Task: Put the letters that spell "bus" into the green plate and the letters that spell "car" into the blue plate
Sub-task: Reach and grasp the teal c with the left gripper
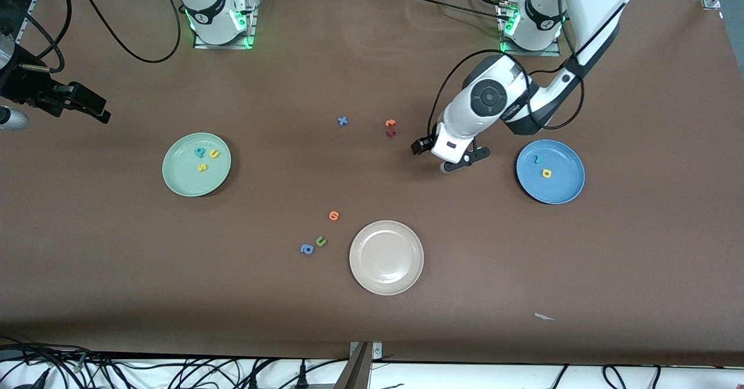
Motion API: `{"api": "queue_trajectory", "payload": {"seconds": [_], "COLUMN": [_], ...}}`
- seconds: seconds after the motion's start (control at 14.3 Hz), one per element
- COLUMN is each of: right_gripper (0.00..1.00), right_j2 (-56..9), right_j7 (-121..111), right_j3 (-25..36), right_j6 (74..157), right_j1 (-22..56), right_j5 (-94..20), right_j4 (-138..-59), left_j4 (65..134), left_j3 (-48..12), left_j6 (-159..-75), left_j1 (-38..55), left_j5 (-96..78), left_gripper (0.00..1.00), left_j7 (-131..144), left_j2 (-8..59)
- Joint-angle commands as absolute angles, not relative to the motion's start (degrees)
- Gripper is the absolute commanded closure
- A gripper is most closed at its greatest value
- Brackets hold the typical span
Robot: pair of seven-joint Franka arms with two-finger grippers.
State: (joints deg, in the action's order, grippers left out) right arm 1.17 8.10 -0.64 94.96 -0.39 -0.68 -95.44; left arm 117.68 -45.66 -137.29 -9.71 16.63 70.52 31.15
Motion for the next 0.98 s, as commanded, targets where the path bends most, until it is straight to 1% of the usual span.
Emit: {"api": "queue_trajectory", "payload": {"seconds": [0.0,0.14,0.42,0.49,0.56,0.63,0.7,0.91], "right_gripper": [0.00,0.00,0.00,0.00,0.00,0.00,0.00,0.00], "right_j2": [0.53,0.53,0.62,0.62,0.62,0.62,0.62,0.62], "right_j7": [7.38,7.38,7.47,7.47,7.38,7.38,7.38,7.38], "right_j3": [-0.09,0.00,-0.17,-0.44,-0.44,-0.44,-0.44,-0.44], "right_j6": [94.31,94.13,92.99,93.08,92.99,92.99,93.08,92.99], "right_j1": [0.09,0.09,0.17,0.18,0.18,0.18,0.18,0.18], "right_j5": [-1.67,-1.76,-1.76,-1.67,-1.67,-1.76,-1.76,-1.76], "right_j4": [-94.04,-94.04,-94.04,-94.04,-94.04,-94.04,-94.04,-94.04], "left_j4": [116.55,116.46,115.58,115.23,114.79,114.79,114.79,114.70], "left_j3": [-42.28,-42.28,-41.49,-40.44,-39.56,-39.03,-38.76,-38.32], "left_j6": [-140.45,-140.54,-140.54,-140.54,-140.54,-140.54,-140.54,-140.54], "left_j1": [-4.93,-4.66,-1.06,0.16,1.22,1.84,2.11,2.11], "left_j5": [28.26,33.03,33.22,33.22,33.14,33.22,33.22,34.97], "left_gripper": [0.04,0.04,0.04,0.05,0.10,0.11,0.15,0.21], "left_j7": [82.93,87.87,91.05,91.05,91.14,91.40,91.41,91.41], "left_j2": [36.37,37.61,38.84,39.02,39.02,39.02,39.11,39.81]}}
